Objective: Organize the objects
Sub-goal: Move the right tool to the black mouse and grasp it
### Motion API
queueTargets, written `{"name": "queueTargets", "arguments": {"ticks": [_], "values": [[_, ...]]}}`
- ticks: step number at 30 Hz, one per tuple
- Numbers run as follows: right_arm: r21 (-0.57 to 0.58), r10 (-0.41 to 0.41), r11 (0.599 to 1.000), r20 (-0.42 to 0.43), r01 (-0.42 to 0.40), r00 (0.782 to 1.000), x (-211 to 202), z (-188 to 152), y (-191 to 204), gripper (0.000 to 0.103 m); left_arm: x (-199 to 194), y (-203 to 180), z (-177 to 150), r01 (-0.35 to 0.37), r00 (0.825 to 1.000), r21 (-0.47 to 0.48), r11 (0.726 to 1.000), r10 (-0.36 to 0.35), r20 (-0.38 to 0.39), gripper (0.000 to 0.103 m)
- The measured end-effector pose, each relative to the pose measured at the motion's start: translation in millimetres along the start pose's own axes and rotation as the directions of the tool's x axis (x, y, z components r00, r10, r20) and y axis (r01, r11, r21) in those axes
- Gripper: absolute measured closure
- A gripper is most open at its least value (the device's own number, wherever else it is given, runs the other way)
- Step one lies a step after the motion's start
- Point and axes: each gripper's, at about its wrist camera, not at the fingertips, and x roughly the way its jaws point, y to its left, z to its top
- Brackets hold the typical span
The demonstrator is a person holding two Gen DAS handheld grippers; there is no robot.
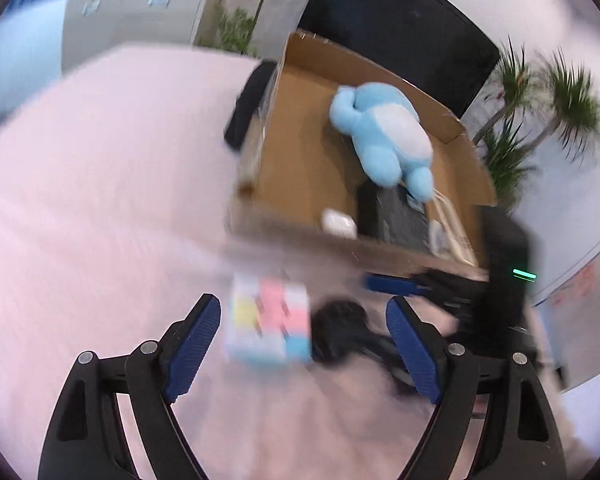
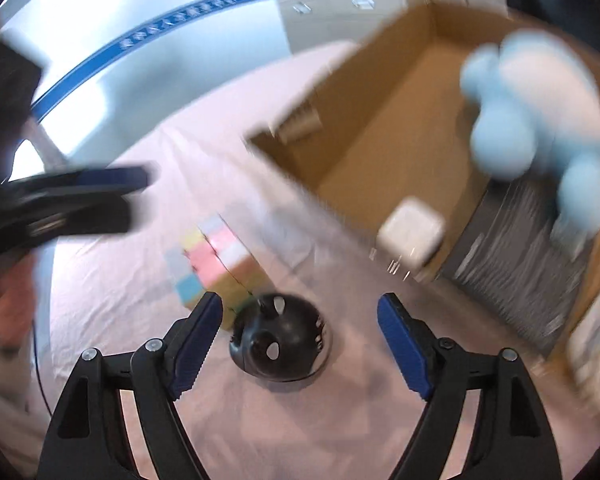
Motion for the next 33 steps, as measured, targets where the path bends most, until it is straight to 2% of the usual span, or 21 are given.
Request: {"name": "queueTargets", "arguments": {"ticks": [2, 3, 5, 8, 11, 14, 15, 16, 17, 18, 20, 23, 28, 33], "values": [[0.046, 0.013, 0.999, -0.012, -0.013, 1.000, 15.9, -10.8, -4.8, 0.048, -5.5, 8.9, -25.9, 0.069, 0.997, -0.096, 0.993, -0.071, -0.014, 0.019], [0.068, 0.048, 0.997, -0.009, -0.047, 0.999, 17.2, -15.2, -7.6, 0.050, -7.3, 10.5, -40.2, 0.108, 0.993, -0.123, 0.986, -0.112, -0.027, 0.019], [0.079, 0.054, 0.995, 0.007, -0.055, 0.998, 4.8, -28.6, -7.3, 0.050, -7.8, 7.1, -61.2, 0.126, 0.989, -0.124, 0.984, -0.134, -0.062, 0.019], [-0.001, 0.069, 0.998, -0.027, -0.069, 0.997, -18.6, -56.8, 7.8, 0.050, -11.7, -8.9, -89.9, 0.096, 0.990, -0.046, 0.994, -0.100, -0.098, 0.019], [-0.077, 0.131, 0.988, -0.064, -0.136, 0.989, -43.4, -94.2, 29.9, 0.050, -8.3, -28.9, -113.7, 0.138, 0.979, 0.006, 0.990, -0.135, -0.154, 0.019], [-0.164, 0.113, 0.979, -0.065, -0.122, 0.991, -68.1, -133.9, 56.1, 0.045, -1.0, -48.0, -133.3, 0.176, 0.964, 0.047, 0.983, -0.162, -0.212, 0.019], [-0.166, 0.094, 0.981, -0.058, -0.102, 0.994, -74.3, -144.6, 61.0, 0.030, 2.5, -53.4, -138.9, 0.182, 0.960, 0.059, 0.982, -0.164, -0.227, 0.019], [-0.150, 0.065, 0.986, -0.052, -0.072, 0.997, -80.3, -155.6, 63.5, 0.022, 7.0, -59.5, -143.8, 0.192, 0.953, 0.068, 0.979, -0.170, -0.249, 0.019], [-0.110, 0.033, 0.993, -0.024, -0.035, 0.999, -88.4, -166.9, 62.0, 0.022, 10.4, -64.0, -147.7, 0.203, 0.947, 0.072, 0.976, -0.178, -0.266, 0.019], [-0.085, 0.035, 0.996, -0.010, -0.036, 0.999, -89.2, -158.3, 53.4, 0.022, 14.2, -69.3, -152.0, 0.218, 0.940, 0.079, 0.973, -0.188, -0.284, 0.019], [-0.019, 0.046, 0.999, 0.012, -0.046, 0.999, -97.6, -164.5, 45.6, 0.022, 16.6, -75.5, -156.3, 0.233, 0.934, 0.093, 0.968, -0.196, -0.299, 0.019], [-0.010, 0.024, 1.000, 0.037, -0.023, 0.999, -105.5, -161.3, 44.8, 0.022, 18.1, -81.3, -149.8, 0.232, 0.938, 0.099, 0.968, -0.195, -0.287, 0.019], [-0.021, 0.007, 1.000, 0.054, -0.005, 0.999, -83.5, -151.7, 62.5, 0.022, 31.3, -106.1, -143.1, 0.183, 0.946, 0.238, 0.954, -0.104, -0.308, 0.019], [-0.026, -0.020, 0.999, 0.077, 0.022, 0.997, -81.0, -153.8, 72.5, 0.023, 36.8, -111.6, -142.8, 0.156, 0.949, 0.295, 0.943, -0.060, -0.309, 0.018]]}}
